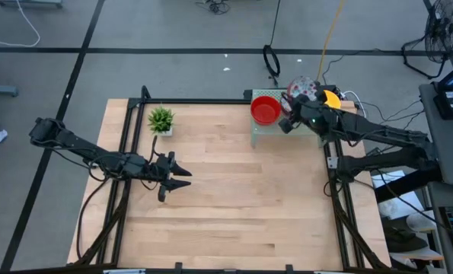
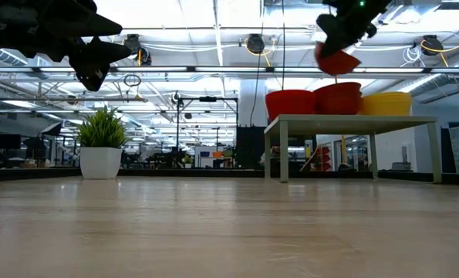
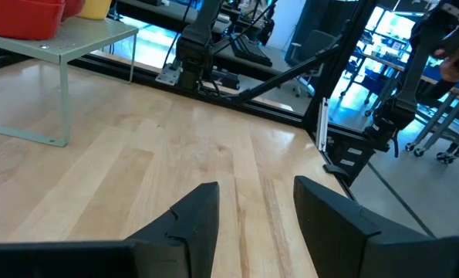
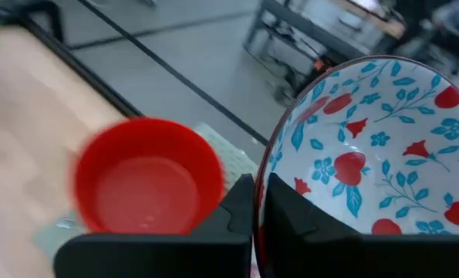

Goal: Pick & Place Mini bowls
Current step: Stack the white pattern bowl on the stacked white pattern bowl on the shelf

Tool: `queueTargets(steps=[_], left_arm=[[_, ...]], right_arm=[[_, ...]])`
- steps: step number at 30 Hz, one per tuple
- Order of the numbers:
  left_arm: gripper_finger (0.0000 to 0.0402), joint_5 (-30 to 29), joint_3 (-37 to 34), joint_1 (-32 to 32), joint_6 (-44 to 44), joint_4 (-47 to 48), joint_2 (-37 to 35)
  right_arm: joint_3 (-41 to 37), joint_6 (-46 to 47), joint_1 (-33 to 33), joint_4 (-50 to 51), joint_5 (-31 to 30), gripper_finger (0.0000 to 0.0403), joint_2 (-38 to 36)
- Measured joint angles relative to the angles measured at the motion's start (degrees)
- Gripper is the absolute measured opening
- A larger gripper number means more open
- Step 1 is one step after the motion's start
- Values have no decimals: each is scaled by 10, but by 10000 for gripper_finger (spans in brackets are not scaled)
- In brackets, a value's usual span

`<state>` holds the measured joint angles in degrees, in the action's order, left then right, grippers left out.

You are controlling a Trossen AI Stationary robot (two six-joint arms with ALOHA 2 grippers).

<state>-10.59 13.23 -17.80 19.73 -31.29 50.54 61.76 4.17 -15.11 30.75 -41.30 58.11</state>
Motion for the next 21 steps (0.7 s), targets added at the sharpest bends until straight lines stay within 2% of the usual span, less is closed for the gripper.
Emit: queueTargets(steps=[8,13,21], left_arm=[[172,0,0,0,0,0,0],[173,0,0,0,0,0,0],[172,0,0,0,0,0,0]], right_arm=[[0,29,-49,55,22,7,7],[0,27,-62,55,42,8,26],[0,18,-66,55,41,8,66]])
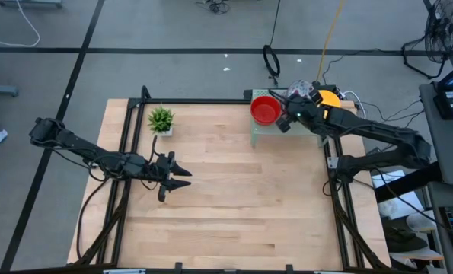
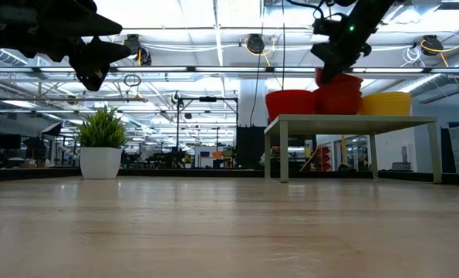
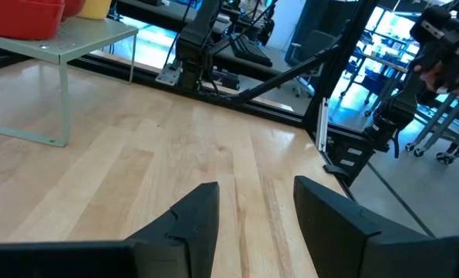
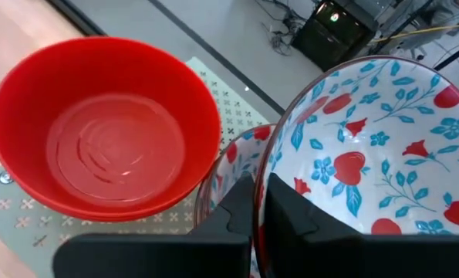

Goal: Pick & Place Mini bowls
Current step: Stack the white pattern bowl on the stacked white pattern bowl on the shelf

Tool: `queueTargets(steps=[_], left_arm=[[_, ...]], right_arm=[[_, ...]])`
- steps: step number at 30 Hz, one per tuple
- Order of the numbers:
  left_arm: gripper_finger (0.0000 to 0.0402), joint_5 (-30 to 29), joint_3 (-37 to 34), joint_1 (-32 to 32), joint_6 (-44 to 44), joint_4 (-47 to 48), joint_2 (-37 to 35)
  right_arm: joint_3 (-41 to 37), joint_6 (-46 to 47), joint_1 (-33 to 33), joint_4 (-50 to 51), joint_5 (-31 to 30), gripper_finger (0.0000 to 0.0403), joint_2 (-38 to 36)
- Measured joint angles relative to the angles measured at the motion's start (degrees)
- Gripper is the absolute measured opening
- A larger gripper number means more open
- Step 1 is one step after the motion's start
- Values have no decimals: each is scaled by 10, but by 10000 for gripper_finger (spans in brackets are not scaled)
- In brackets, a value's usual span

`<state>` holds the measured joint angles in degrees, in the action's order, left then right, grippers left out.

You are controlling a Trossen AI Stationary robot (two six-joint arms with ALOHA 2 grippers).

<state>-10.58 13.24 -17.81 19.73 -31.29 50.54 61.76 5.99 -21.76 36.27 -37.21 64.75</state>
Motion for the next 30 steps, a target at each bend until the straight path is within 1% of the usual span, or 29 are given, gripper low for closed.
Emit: queueTargets(steps=[6,14,30], left_arm=[[172,0,0,0,0,0,0],[172,0,0,0,0,0,0],[173,0,0,0,0,0,0]], right_arm=[[0,-2,0,0,-1,8,16],[0,-2,0,0,-1,10,18],[0,-3,0,-1,-3,57,18]])
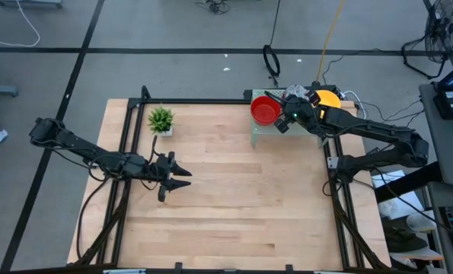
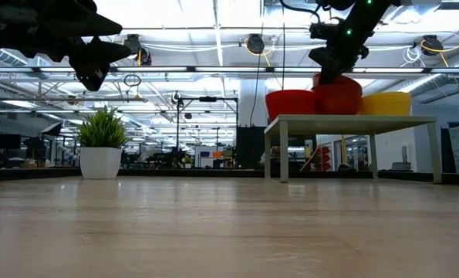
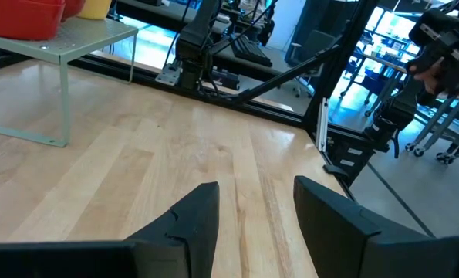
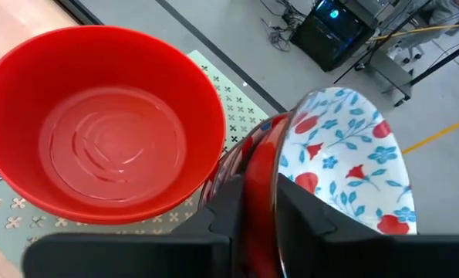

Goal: Pick & Place Mini bowls
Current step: Stack the white pattern bowl on the stacked white pattern bowl on the shelf, then return to Home Position

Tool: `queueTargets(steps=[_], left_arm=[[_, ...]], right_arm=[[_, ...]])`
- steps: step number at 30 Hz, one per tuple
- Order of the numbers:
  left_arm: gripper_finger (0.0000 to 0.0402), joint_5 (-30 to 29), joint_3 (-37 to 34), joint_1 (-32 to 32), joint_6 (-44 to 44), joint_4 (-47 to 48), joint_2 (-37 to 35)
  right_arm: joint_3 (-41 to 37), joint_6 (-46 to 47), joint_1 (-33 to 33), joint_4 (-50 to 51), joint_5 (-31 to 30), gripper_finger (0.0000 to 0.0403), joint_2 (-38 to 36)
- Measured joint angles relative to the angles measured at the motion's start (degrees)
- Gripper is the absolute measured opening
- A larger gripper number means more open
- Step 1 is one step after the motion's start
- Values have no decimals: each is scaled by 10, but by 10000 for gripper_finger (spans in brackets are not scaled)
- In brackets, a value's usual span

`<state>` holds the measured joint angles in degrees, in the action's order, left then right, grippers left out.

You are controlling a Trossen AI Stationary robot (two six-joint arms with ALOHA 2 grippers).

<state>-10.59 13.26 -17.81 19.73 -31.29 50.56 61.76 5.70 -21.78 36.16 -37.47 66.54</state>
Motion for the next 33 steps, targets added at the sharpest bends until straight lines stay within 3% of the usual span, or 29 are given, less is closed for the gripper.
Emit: queueTargets(steps=[10,18,21,27,30,33], left_arm=[[172,0,0,0,0,0,0],[172,0,0,0,0,0,0],[172,0,0,0,0,0,0],[173,0,0,0,0,0,0],[173,0,0,0,0,0,0],[173,0,0,0,0,0,0]], right_arm=[[0,0,14,-6,5,123,-14],[0,28,64,-32,83,161,-98],[0,79,82,-50,169,161,-128],[-22,94,132,-189,446,159,-159],[-47,84,163,-284,496,162,-167],[-86,64,190,-340,494,161,-177]])
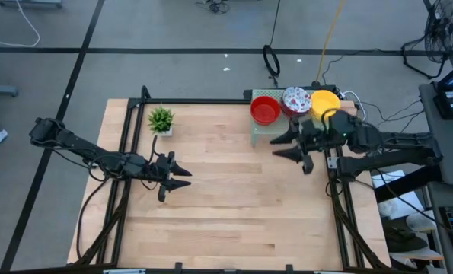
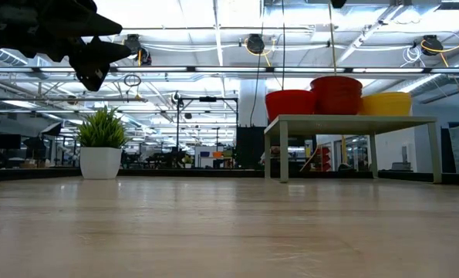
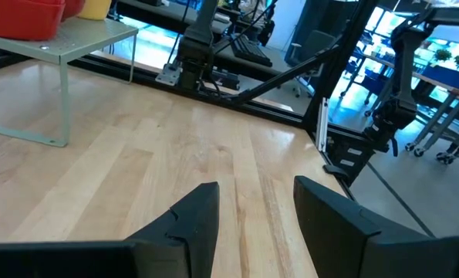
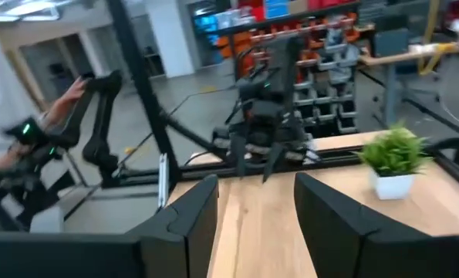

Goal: Pick & Place Mini bowls
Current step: Return to Home Position

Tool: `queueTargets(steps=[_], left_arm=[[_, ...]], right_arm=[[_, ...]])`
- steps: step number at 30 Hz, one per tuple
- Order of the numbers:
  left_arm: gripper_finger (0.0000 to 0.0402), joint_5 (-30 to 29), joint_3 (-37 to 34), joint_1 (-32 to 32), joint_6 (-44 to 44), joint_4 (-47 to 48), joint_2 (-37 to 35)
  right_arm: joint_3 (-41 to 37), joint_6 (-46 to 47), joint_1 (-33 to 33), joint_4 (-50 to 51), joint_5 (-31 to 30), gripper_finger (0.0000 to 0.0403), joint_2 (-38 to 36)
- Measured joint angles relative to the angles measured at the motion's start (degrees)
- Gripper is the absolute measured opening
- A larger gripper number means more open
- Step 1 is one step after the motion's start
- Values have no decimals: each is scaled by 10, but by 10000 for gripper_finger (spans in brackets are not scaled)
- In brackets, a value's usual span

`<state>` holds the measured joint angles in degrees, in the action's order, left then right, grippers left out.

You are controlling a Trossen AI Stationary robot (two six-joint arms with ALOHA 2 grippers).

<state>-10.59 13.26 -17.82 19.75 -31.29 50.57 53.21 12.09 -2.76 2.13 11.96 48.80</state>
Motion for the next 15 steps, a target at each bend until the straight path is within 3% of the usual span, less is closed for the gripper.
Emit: queueTargets(steps=[7,11,15], left_arm=[[173,0,0,0,0,6,-13],[172,0,0,0,0,31,-68],[173,0,0,0,0,43,-133]], right_arm=[[-161,8,45,-207,-1,162,-15],[-255,11,68,-351,-1,162,-18],[-317,7,81,-412,-1,166,-21]])
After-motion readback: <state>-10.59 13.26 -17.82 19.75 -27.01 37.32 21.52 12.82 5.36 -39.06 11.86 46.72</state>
